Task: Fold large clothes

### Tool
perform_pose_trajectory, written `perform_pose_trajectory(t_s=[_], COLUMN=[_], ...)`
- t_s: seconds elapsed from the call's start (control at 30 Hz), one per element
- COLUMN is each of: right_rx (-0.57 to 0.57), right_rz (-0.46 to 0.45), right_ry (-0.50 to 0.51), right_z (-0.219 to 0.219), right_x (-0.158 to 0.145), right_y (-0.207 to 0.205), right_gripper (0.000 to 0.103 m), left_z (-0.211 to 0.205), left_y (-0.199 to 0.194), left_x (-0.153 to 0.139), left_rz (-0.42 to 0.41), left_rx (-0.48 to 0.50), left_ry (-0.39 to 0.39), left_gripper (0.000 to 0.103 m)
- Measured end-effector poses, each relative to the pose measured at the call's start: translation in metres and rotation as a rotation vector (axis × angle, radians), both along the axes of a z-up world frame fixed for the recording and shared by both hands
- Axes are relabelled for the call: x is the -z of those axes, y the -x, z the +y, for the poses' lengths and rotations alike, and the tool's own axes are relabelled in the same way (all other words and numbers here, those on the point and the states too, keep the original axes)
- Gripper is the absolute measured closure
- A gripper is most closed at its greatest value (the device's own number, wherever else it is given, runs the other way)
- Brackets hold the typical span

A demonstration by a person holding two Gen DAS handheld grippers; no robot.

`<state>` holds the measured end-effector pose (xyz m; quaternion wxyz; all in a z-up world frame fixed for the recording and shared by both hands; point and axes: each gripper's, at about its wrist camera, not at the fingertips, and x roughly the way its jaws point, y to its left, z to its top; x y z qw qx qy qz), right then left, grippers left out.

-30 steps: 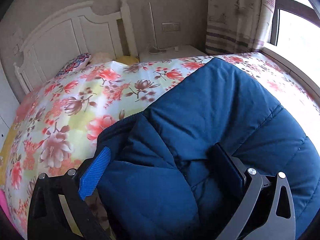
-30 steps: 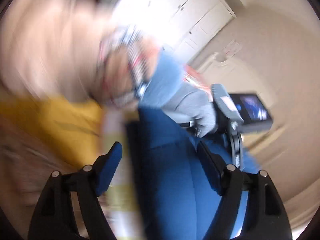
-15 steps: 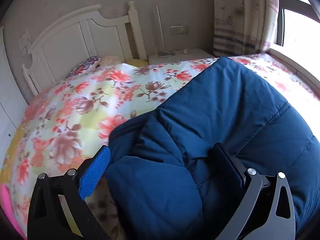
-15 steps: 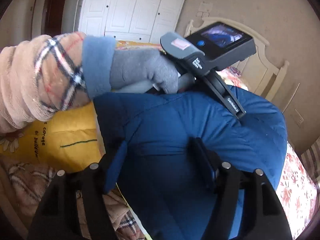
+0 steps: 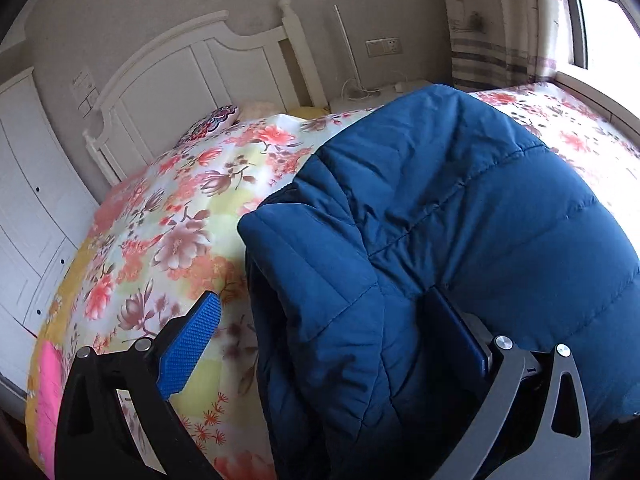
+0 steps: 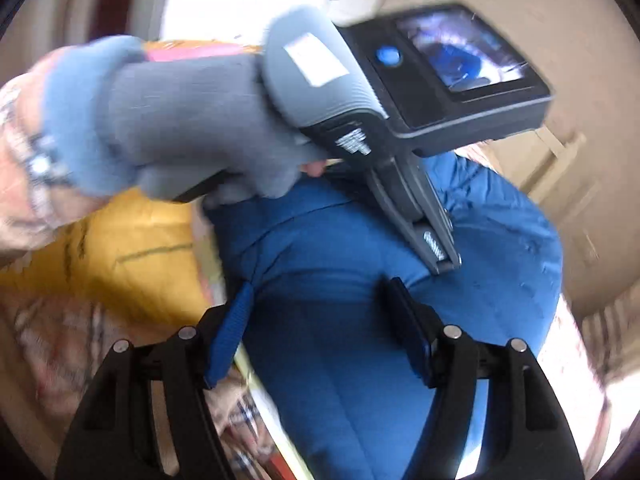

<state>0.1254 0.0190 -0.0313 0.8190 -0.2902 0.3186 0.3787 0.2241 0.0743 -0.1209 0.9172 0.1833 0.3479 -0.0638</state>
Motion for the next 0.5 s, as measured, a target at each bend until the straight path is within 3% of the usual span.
perform_pose_trajectory(t_s=[0.1,0.27,0.33,0.4,0.5], right_rx=[0.042,0.351,0.438,0.463,0.474], right_rz=[0.012,0.037,0.053,0.09,0.199], right_ry=[-0.12,-0.377,-0.395,-0.394,-0.252], right_z=[-0.046,-0.134,-0.148,-0.148,-0.126], right_x=[-0.033,-0.07,-0.072,-0.066,-0.027], right_y=[-0.023,-0.116,-0.161,-0.201,-0.261], right_gripper=[0.051,0.055,0.063,0.063,0.065], left_z=[0.001,0.007,0.009,0.009,0.01], left_y=[0.004,0.008,0.009,0.008,0.011], left_x=[0.002,0.002,0.002,0.002,0.002], left_rz=[-0.039,-0.065,-0.069,-0.072,-0.076], left_rx=[-0.019,-0.036,-0.039,-0.039,-0.042], left_ry=[-0.001,0.055,0.061,0.06,0.068], left_gripper=[0.004,0.004,0.004,0.004,0.004])
